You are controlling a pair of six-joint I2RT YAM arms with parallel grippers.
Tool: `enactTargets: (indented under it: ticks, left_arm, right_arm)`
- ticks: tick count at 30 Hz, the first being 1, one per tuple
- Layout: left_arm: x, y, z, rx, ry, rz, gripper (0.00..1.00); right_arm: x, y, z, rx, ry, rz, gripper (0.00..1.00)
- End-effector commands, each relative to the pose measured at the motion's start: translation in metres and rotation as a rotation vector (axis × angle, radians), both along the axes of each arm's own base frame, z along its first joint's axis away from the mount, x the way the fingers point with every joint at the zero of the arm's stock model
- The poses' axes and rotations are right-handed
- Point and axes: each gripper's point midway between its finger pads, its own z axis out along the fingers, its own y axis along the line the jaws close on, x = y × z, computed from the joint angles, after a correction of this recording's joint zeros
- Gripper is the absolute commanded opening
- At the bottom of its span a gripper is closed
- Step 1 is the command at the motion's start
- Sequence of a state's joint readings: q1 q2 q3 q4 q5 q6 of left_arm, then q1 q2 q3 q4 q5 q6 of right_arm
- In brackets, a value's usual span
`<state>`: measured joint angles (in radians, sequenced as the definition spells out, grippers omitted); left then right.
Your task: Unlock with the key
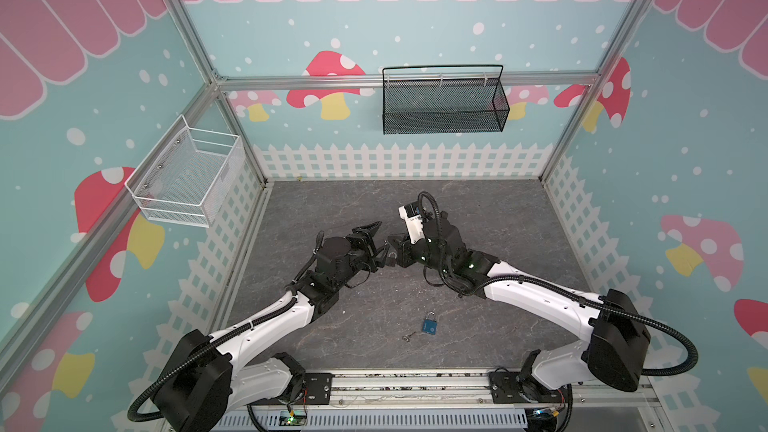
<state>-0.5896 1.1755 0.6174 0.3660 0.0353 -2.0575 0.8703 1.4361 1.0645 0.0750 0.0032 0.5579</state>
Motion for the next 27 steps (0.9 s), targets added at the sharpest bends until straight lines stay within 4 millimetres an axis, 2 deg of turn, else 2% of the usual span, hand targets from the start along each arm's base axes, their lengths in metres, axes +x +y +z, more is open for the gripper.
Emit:
enactTargets:
  ticks: [1, 3, 17, 24, 27]
  left_arm:
    - [-0.002, 0.005, -0.002, -0.024, 0.020, 0.030, 0.67]
    - [-0.001, 0.005, -0.001, -0.025, 0.018, 0.032, 0.65]
    - [-0.001, 0.002, 0.003, -0.034, 0.005, 0.020, 0.37]
    - [-0.001, -0.001, 0.007, -0.012, -0.003, 0.001, 0.21]
    - [-0.001, -0.001, 0.007, -0.010, -0.003, 0.001, 0.17]
  right_arm:
    - [-0.002, -0.003, 0.017, 0.042, -0.025, -0.007, 0.00]
    - [-0.002, -0.004, 0.018, 0.044, -0.028, -0.006, 0.00]
    - [-0.002, -0.003, 0.022, 0.058, -0.036, -0.006, 0.00]
    - [0.000, -0.004, 0.028, 0.068, -0.045, -0.013, 0.00]
    - [0.000, -0.004, 0.029, 0.070, -0.048, -0.015, 0.00]
